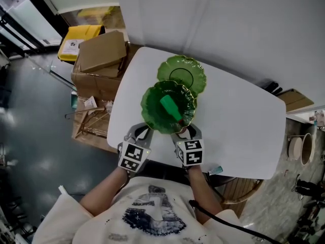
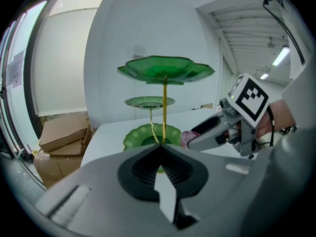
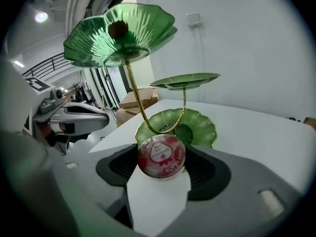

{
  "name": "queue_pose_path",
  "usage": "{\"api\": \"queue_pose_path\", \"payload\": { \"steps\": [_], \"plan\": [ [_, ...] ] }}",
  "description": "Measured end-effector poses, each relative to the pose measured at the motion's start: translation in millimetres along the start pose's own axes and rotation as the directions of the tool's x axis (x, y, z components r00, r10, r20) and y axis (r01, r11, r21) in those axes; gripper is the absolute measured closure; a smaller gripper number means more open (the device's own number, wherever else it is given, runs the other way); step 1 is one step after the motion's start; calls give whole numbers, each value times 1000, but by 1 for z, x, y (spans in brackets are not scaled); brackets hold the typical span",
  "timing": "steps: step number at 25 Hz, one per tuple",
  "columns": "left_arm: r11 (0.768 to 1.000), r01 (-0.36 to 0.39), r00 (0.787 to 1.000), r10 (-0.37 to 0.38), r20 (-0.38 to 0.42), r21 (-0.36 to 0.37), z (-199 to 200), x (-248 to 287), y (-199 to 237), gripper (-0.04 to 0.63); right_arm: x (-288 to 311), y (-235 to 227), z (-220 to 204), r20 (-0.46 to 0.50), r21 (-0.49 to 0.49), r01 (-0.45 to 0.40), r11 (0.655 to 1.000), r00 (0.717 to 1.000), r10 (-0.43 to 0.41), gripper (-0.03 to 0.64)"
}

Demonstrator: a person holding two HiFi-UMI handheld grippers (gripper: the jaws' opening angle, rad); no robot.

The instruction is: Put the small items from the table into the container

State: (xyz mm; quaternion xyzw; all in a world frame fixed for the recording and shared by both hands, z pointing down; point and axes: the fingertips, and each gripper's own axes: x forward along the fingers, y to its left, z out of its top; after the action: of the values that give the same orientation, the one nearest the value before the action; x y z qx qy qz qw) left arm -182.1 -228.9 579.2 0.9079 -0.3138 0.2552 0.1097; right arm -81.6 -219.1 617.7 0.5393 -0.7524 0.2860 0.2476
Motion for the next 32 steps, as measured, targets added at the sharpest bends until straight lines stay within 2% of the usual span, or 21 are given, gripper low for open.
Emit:
{"api": "queue_pose_path", "payload": {
  "steps": [15,22,32],
  "plan": [
    [1000,21,1000,-21,-21,1,-11,22,-6,607,36,-13,-24,-20,-59,22,998,1000,-23,318],
    [1000,21,999,-21,-27,3,-12,20,-9,607,46,-15,-21,-23,-94,18,995,1000,-21,316],
    [1000,16,999,-17,-37,-2,-15,14,-8,607,56,-18,-22,-64,-86,13,996,998,-18,316]
  ]
}}
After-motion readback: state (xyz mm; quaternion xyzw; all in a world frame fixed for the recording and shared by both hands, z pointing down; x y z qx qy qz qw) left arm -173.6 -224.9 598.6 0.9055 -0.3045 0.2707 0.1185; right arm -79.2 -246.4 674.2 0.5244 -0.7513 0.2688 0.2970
